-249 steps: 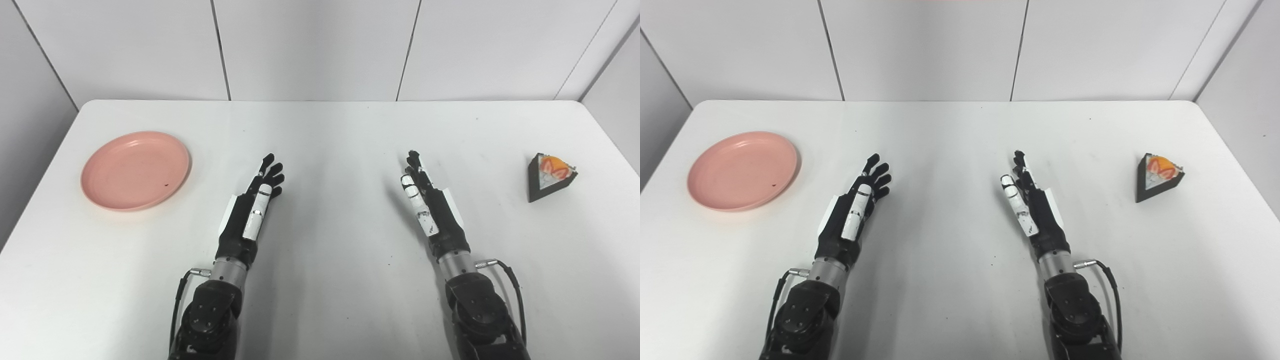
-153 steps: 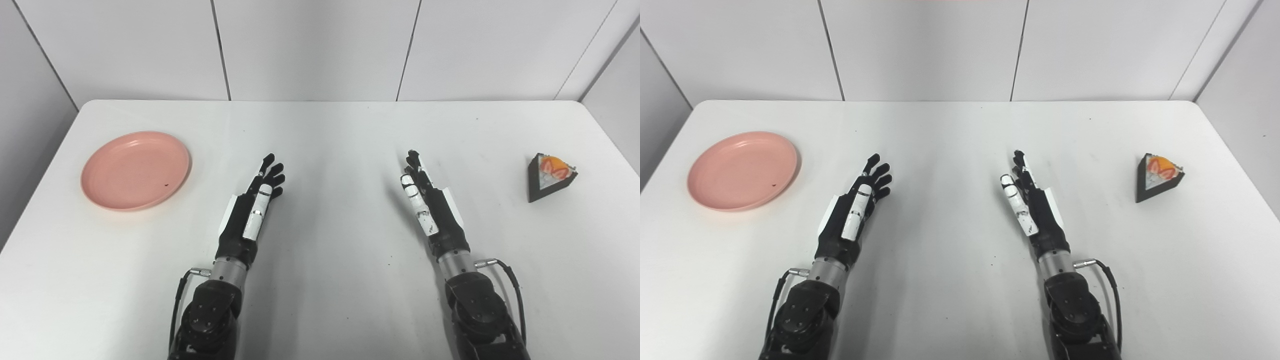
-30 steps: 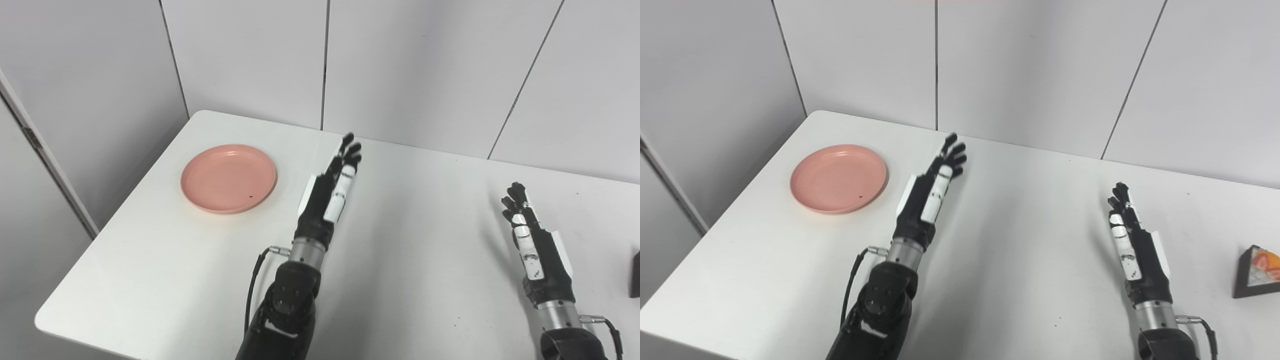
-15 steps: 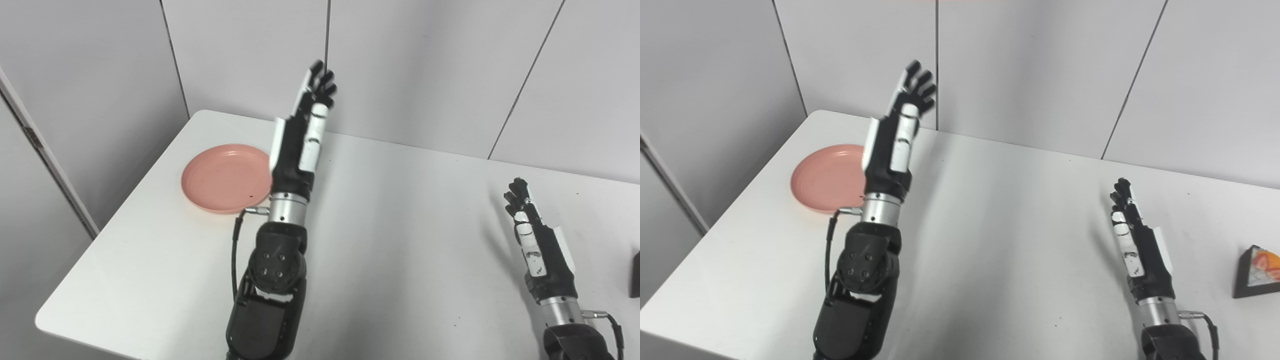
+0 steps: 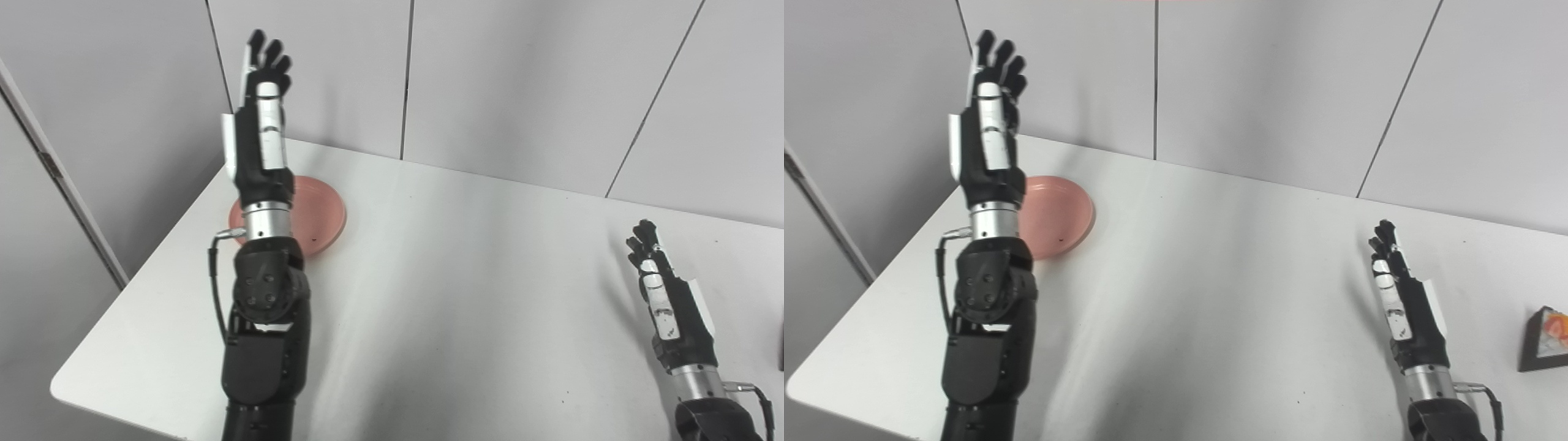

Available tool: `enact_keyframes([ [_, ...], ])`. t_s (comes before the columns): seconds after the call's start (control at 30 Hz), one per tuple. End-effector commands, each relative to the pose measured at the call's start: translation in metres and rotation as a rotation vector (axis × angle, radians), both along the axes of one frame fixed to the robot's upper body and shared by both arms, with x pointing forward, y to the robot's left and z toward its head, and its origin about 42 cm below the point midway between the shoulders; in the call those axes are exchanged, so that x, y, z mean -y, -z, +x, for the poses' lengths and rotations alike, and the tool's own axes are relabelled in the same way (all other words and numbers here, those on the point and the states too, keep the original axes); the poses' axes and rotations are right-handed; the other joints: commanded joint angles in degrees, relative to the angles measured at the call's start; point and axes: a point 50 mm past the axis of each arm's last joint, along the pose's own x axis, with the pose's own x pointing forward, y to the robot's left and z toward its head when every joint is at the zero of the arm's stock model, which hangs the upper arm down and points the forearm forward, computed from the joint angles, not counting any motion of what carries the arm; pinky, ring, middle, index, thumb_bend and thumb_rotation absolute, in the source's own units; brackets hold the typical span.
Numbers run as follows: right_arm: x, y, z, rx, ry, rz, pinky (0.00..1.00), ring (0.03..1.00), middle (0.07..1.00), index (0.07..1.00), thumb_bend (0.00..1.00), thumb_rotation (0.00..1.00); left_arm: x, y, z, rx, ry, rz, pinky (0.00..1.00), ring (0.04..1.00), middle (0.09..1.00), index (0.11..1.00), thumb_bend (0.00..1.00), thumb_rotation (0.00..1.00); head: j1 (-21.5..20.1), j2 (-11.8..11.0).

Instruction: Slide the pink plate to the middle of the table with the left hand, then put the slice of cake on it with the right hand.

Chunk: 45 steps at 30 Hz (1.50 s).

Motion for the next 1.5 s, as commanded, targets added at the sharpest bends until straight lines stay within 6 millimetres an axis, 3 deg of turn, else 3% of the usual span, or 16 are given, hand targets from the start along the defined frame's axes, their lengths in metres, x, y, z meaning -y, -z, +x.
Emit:
enact_keyframes([
  [0.0,0.011,0.057,-0.034,-0.145,0.024,0.021,0.99,0.971,0.99,0.992,0.33,1.0,-0.008,-0.019,0.004,0.072,-0.012,0.011,0.94,0.931,0.937,0.934,0.44,1.0,0.1,0.01],
  [0.47,0.017,0.059,-0.035,-0.149,0.024,0.02,0.99,0.973,0.992,0.996,0.36,1.0,-0.061,-0.016,-0.006,0.057,-0.171,-0.052,0.91,0.917,0.932,0.928,0.43,1.0,1.31,-0.33],
  [0.77,0.017,0.057,-0.035,-0.158,0.024,0.019,1.0,0.974,0.994,0.999,0.37,1.0,-0.091,0.002,-0.002,0.004,-0.2,-0.087,0.95,0.935,0.944,0.95,0.48,1.0,1.57,-0.33],
  [1.47,0.015,0.057,-0.036,-0.14,0.021,0.024,0.98,0.969,0.99,0.99,0.39,1.0,-0.128,0.05,0.019,-0.123,-0.188,-0.197,0.95,0.947,0.943,0.937,0.43,1.0,1.63,0.2],
])
